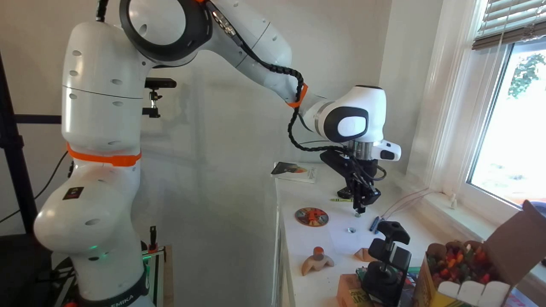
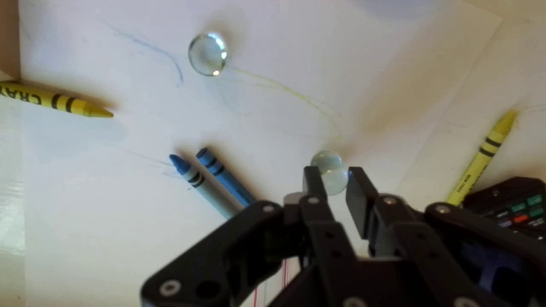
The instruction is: Move one clear object to the left.
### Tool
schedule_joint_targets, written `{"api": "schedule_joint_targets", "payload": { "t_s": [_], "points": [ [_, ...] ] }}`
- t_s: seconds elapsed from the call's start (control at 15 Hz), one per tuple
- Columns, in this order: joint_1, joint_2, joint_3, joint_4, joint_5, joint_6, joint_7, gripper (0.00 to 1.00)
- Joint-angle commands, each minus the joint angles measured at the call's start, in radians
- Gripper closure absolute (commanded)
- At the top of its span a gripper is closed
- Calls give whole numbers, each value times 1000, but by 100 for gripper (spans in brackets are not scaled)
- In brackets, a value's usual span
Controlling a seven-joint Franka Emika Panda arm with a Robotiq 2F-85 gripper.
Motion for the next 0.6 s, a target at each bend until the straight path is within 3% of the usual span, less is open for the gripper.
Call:
{"api": "schedule_joint_targets", "payload": {
  "t_s": [0.0, 0.53],
  "points": [
    [-3, -4, 0, -18, 23, 23, -21, 95],
    [-2, -6, -3, -20, 9, 6, -11, 95]
  ]
}}
